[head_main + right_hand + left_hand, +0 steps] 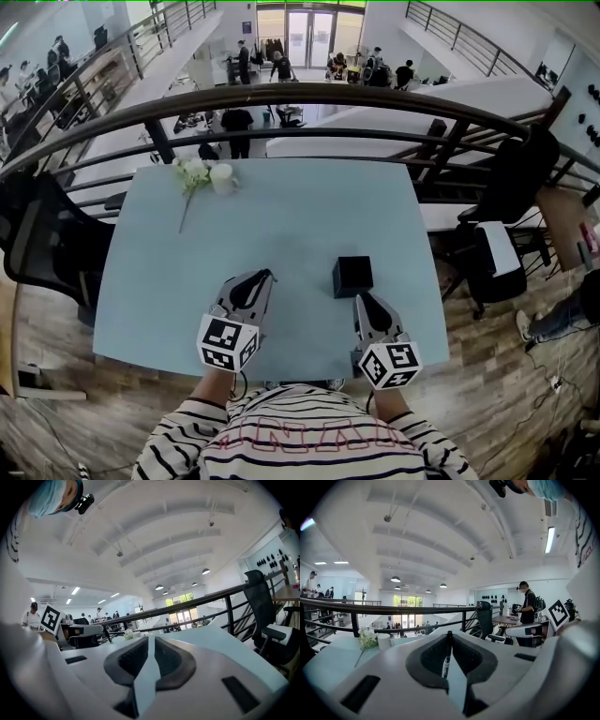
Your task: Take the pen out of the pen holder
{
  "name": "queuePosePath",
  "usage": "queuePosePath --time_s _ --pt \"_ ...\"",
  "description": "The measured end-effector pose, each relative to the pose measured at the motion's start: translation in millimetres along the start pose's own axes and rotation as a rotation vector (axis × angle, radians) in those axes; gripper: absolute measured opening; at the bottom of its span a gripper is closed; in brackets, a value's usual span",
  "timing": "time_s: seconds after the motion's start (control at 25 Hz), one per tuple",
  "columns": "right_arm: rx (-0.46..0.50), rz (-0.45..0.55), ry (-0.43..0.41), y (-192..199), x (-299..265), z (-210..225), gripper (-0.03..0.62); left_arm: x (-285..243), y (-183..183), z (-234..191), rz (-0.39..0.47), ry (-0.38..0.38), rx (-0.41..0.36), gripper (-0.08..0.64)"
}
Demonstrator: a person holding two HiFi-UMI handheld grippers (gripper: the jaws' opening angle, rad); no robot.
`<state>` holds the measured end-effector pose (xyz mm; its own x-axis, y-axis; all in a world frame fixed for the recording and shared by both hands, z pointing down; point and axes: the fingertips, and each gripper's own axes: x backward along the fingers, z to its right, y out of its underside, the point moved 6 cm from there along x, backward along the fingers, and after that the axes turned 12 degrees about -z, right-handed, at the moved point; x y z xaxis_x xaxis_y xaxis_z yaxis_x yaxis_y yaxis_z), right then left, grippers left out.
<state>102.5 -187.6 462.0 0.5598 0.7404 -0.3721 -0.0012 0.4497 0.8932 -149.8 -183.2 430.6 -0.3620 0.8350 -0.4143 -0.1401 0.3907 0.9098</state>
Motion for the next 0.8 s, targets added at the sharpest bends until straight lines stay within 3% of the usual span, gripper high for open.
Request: queuePosePath --time_s 0.8 --pt "0.060 -0.076 -0.049 13 -36 -52 0.028 36 31 -49 -0.030 -0.061 0.047 0.052"
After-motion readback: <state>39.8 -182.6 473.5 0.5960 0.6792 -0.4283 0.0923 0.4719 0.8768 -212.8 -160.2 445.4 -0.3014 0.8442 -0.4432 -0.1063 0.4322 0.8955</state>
